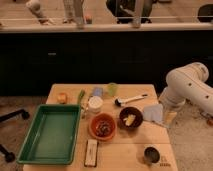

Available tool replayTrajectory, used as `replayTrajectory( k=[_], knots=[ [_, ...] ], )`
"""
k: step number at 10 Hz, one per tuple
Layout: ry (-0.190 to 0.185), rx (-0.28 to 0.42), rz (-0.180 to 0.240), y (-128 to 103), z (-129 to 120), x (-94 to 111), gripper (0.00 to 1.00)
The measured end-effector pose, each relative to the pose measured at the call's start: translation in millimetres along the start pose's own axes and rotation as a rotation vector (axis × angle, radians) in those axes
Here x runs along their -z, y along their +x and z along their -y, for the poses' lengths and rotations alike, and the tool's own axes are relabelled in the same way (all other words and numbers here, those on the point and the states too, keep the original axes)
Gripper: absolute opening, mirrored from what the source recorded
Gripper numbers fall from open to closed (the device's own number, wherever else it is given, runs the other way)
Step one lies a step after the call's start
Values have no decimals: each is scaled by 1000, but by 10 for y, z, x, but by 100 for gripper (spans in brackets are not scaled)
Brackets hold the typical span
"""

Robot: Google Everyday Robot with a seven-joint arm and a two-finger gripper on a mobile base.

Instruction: Place apple in tray

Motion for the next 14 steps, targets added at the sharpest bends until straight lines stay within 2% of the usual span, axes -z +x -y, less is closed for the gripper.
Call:
replayTrajectory(
  k=[5,7,10,13,14],
  knots=[
    [-1,-1,1,3,2,1,80],
    [3,31,37,-79,-29,48,80],
    [32,138,58,-448,-112,163,80],
    [47,224,57,-712,-178,217,80],
    [52,264,56,-880,-199,242,80]
  ],
)
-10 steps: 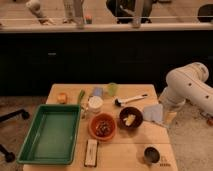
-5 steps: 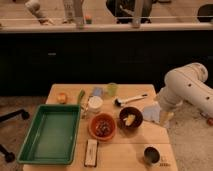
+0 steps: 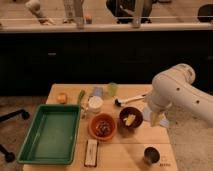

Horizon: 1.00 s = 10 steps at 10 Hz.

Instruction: Place apple in tray

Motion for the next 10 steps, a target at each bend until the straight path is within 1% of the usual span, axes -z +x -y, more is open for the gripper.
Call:
replayTrajectory(
  k=[3,4,5,8,10],
  knots=[
    [4,75,-8,-395,88,9,80],
    [6,107,-13,-570,131,12,80],
    [7,127,-17,-678,156,21,80],
    [15,207,-46,-1125,238,73,80],
    [15,242,-57,-1309,267,85,80]
  ],
)
